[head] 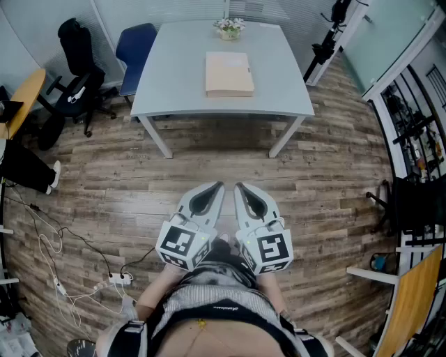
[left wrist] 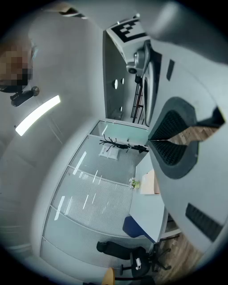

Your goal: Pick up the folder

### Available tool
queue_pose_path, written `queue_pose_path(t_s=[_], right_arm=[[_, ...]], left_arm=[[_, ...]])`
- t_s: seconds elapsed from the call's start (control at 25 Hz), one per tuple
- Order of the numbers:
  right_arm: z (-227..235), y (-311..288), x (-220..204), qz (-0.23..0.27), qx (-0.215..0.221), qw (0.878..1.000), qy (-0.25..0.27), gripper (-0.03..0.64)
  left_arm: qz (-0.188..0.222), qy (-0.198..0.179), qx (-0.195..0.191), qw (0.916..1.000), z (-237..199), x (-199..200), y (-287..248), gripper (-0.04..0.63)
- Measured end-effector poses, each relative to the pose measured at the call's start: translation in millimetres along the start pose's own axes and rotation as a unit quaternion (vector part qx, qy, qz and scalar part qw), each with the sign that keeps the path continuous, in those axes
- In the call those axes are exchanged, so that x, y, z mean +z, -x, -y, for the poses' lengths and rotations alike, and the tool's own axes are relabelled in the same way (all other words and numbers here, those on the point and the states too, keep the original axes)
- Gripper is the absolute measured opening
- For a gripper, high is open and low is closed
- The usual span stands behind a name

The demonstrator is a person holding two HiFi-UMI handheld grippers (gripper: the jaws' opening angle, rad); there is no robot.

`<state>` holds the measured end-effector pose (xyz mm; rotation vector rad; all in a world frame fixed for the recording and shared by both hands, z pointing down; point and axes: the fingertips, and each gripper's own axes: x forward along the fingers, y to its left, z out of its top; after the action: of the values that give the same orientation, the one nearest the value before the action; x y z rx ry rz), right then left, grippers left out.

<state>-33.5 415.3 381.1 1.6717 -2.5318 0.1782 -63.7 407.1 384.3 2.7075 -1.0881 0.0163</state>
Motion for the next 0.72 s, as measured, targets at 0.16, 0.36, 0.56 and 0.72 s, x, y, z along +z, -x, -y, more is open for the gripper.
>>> queue_pose_path(t_s=[0.16,0.36,0.56,0.72], right_arm=[[-5.2,3.7,4.0,0.003,-0.007,1.000,0.003,0.037],[-2.7,2.9,-0.9,-0.004,-0.003,1.000,-0.006,0.095],[5.2,2.7,-6.2,-0.011,-0.004,1.000,-0.009,0.103],[14.2,1.3,-7.7,-0.010,0.002,1.000,-0.011,0.104]], left_arm=[[0.011,0.005,0.007,0.9999,-2.7,3.7,6.3,0.014],[0.004,0.026,0.000,0.9996,-6.7,-0.1,2.8,0.117],[0.006,0.032,0.005,0.9995,-8.3,-2.1,-2.2,0.117],[0.001,0.024,0.015,0.9996,-8.9,-5.7,-9.7,0.117]])
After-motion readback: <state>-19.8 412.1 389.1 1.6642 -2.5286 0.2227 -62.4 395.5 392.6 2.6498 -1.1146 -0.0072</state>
